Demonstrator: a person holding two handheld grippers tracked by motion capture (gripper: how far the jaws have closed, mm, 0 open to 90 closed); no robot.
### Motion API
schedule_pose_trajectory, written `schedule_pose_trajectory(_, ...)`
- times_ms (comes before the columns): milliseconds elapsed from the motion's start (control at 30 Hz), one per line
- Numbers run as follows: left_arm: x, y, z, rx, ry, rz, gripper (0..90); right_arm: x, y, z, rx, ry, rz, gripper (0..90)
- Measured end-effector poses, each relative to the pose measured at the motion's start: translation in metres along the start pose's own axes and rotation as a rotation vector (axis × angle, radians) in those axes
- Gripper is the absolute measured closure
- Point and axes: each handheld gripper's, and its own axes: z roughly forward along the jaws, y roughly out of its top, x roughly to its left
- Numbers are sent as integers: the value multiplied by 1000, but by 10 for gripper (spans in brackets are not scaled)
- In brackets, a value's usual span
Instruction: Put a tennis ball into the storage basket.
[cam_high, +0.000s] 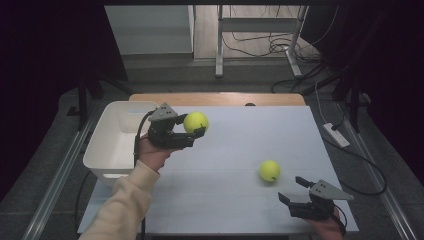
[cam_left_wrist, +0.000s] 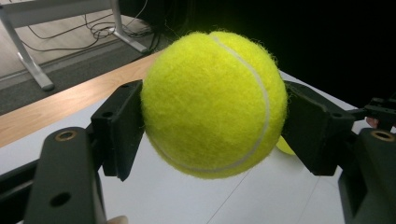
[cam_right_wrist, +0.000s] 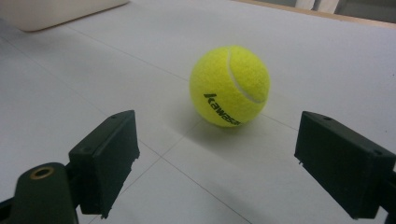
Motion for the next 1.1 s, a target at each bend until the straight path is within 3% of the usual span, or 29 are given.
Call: schedule_pose_trajectory(1100,17,-1,-24,-26,46,-24,274,0,0,0,0,-2,-1,132)
